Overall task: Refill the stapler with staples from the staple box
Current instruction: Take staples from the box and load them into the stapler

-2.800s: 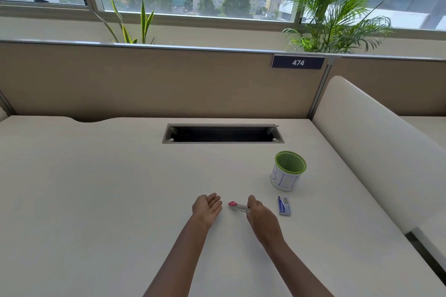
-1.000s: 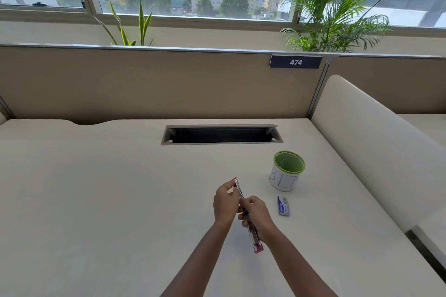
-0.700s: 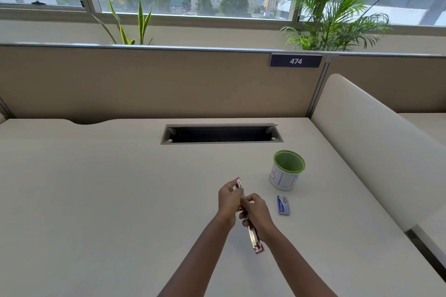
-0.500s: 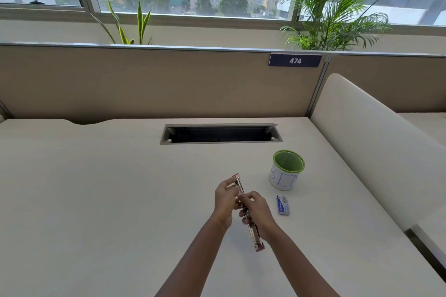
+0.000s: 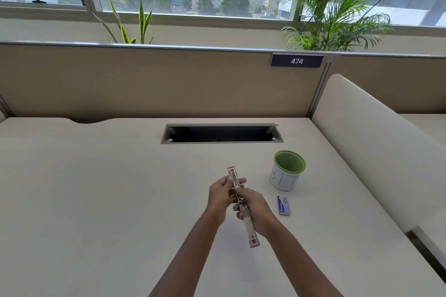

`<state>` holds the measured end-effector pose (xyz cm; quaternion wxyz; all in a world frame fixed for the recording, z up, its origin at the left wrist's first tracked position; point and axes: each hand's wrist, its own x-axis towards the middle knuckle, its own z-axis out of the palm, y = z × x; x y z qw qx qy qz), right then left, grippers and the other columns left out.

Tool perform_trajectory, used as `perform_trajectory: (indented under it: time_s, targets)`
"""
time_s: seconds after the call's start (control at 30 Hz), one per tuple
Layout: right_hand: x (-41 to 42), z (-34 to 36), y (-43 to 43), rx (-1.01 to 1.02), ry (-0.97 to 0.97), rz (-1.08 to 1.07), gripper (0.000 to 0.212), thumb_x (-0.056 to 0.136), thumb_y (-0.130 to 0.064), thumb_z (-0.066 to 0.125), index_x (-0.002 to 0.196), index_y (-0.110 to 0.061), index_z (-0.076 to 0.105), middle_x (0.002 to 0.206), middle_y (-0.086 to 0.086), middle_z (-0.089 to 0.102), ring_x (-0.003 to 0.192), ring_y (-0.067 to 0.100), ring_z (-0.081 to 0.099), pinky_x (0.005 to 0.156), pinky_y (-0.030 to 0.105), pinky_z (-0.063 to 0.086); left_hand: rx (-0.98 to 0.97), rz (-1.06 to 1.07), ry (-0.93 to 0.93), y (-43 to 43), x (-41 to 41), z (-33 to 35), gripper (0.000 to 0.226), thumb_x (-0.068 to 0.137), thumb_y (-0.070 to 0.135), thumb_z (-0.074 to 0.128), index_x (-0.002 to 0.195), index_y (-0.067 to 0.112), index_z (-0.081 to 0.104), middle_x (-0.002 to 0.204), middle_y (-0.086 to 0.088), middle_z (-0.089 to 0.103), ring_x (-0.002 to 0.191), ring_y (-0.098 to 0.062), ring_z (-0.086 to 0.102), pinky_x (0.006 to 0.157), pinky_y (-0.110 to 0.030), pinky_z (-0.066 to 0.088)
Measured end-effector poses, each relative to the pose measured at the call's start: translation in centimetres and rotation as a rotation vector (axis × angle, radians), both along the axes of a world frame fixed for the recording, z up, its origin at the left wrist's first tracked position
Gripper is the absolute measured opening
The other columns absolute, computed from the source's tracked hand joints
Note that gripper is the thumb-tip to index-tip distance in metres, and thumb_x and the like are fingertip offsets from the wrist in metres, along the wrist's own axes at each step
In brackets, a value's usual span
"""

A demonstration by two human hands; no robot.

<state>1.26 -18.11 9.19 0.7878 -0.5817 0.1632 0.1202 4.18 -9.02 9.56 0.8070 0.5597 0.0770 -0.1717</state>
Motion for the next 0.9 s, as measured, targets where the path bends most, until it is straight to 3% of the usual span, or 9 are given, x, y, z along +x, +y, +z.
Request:
perform_trajectory:
  time_s: [0.1, 0.2, 0.37, 0.47, 0.63, 0.77, 0.9]
  targets:
    - [0.1, 0.2, 0.0, 0.002, -0.022, 0.035, 0.019, 0.095, -0.02, 0.045, 0.083, -0.008, 0.055, 0.062, 0.004, 0.056, 0.045, 0.009, 0.053, 0.04, 0.017, 0.041, -0.076, -0.03, 0.068, 0.2, 0.1, 0.1, 0.025, 0.1, 0.015, 0.037, 0.105, 0.005, 0.06, 0.088, -0.004, 0.067, 0.073, -0.014, 0.064, 0.046, -0.016, 0.051]
    - [0.2, 0.2, 0.0, -0.12, -0.043, 0.02, 0.021, 0.093, -0.022, 0.051, 0.079, -0.009, 0.058, 0.062, 0.005, 0.06, 0.046, 0.009, 0.058, 0.047, 0.021, 0.052, -0.122, -0.021, 0.12, 0.2, 0.2, 0.1, 0.026, 0.099, 0.016, 0.039, 0.097, 0.009, 0.064, 0.081, -0.005, 0.064, 0.056, -0.008, 0.065, 0.036, -0.014, 0.042]
    - [0.3, 0.1, 0.0, -0.709, -0.216, -0.071, 0.027, 0.088, -0.03, 0.059, 0.065, -0.015, 0.059, 0.062, 0.002, 0.063, 0.054, 0.011, 0.059, 0.056, 0.019, 0.049, -0.206, 0.013, 0.123, 0.0, 0.1, 0.2, 0.031, 0.1, 0.012, 0.035, 0.091, 0.009, 0.064, 0.077, -0.003, 0.062, 0.063, -0.012, 0.064, 0.051, -0.02, 0.052]
    - [0.2, 0.4, 0.2, -0.923, -0.324, -0.137, 0.023, 0.085, -0.029, 0.063, 0.076, -0.009, 0.066, 0.073, 0.005, 0.068, 0.068, 0.018, 0.064, 0.067, 0.03, 0.052, -0.226, 0.028, 0.133, -0.1, 0.1, 0.3, 0.03, 0.1, 0.011, 0.035, 0.089, 0.009, 0.064, 0.078, -0.005, 0.063, 0.059, -0.013, 0.068, 0.047, -0.021, 0.054]
    - [0.6, 1.0, 0.1, -0.984, -0.404, -0.24, 0.021, 0.083, -0.026, 0.064, 0.078, -0.005, 0.062, 0.079, 0.011, 0.067, 0.072, 0.022, 0.063, 0.068, 0.036, 0.054, -0.198, 0.014, 0.116, 0.2, 0.3, 0.3, 0.027, 0.099, 0.012, 0.037, 0.091, 0.01, 0.062, 0.064, 0.001, 0.07, 0.068, -0.018, 0.062, 0.061, -0.031, 0.05]
    - [1.1, 1.4, 0.0, -0.963, -0.42, -0.275, 0.016, 0.082, -0.021, 0.067, 0.081, -0.006, 0.06, 0.08, 0.009, 0.066, 0.07, 0.017, 0.059, 0.063, 0.029, 0.05, -0.194, -0.009, 0.124, 0.5, 0.1, 0.5, 0.026, 0.098, 0.012, 0.039, 0.087, 0.009, 0.062, 0.054, 0.002, 0.069, 0.045, -0.01, 0.065, 0.044, -0.022, 0.053]
    - [1.6, 1.6, 0.1, -0.933, -0.41, -0.264, 0.015, 0.081, -0.02, 0.067, 0.083, -0.006, 0.061, 0.085, 0.012, 0.067, 0.075, 0.018, 0.059, 0.065, 0.027, 0.049, -0.215, -0.024, 0.122, 0.4, -0.3, 0.5, 0.024, 0.098, 0.011, 0.04, 0.087, 0.007, 0.061, 0.051, 0.001, 0.069, 0.043, -0.01, 0.065, 0.043, -0.021, 0.053]
